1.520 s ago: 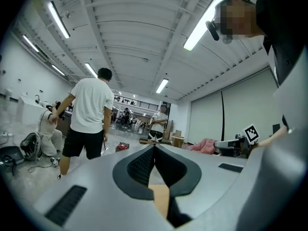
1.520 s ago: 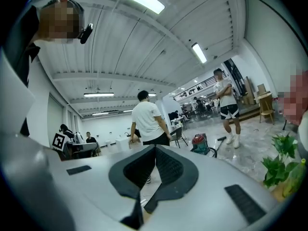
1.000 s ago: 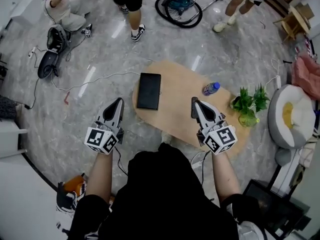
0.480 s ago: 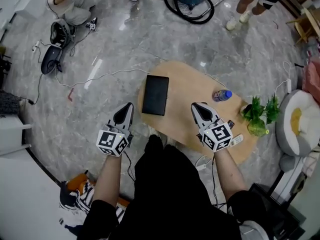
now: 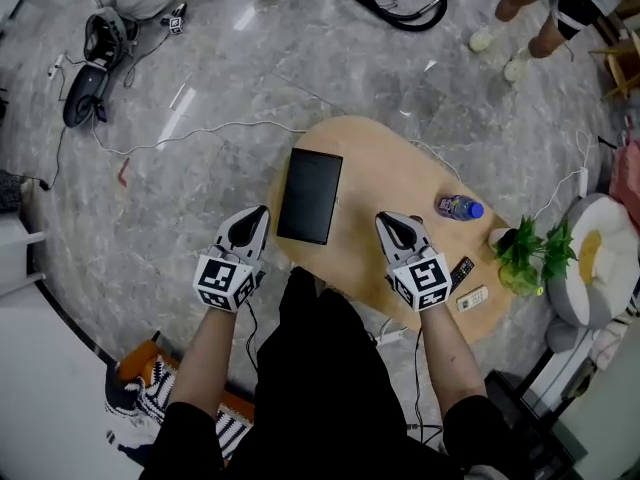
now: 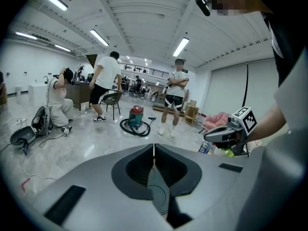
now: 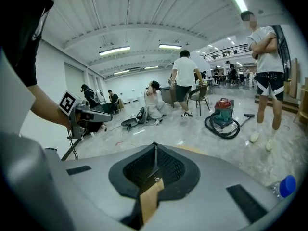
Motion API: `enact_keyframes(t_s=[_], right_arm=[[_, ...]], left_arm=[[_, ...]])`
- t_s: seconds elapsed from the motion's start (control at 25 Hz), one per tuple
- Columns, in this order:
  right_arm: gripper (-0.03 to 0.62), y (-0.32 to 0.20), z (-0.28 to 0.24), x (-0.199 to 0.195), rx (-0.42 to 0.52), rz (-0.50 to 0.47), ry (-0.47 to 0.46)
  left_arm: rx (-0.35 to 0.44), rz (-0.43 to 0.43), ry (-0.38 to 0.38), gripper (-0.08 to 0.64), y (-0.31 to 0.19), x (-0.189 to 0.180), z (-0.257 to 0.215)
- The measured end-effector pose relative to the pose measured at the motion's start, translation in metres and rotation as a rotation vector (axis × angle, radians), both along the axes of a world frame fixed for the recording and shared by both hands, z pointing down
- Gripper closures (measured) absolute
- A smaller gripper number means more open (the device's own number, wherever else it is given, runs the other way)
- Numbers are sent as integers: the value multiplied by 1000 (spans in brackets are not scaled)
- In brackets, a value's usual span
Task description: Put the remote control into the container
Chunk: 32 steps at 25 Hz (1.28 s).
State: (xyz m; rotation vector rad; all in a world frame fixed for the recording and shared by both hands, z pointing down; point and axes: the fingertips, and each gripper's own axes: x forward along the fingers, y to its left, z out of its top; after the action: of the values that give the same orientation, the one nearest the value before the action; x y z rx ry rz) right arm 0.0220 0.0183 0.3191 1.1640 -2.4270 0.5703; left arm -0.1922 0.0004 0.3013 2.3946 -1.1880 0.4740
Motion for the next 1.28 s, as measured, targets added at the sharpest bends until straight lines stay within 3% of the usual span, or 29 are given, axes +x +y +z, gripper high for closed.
enact_keyframes(t_s=[0.16, 0.48, 0.68, 0.88, 0.96, 1.12, 1.28], right_arm=[[581, -9, 36, -6, -38, -2, 22], [581, -18, 104, -20, -115, -31, 65], [580, -21, 141, -45, -116, -167, 159], [572, -21, 179, -55, -111, -329, 299], [530, -20, 191, -56, -107, -370, 347], [497, -15, 212, -63, -114, -469, 427], [494, -11, 230, -68, -82, -591, 534]], left_arm=[[-62, -2, -30, 551, -9, -12, 43], [-122, -21, -11, 551, -22, -10, 108], [-191, 8, -12, 547, -26, -7, 148], [-248, 14, -28, 438, -26, -9, 179], [-287, 14, -16, 413, -23, -10, 191], [-367, 14, 27, 394, -16, -8, 210], [-398, 24, 32, 373, -14, -3, 222]])
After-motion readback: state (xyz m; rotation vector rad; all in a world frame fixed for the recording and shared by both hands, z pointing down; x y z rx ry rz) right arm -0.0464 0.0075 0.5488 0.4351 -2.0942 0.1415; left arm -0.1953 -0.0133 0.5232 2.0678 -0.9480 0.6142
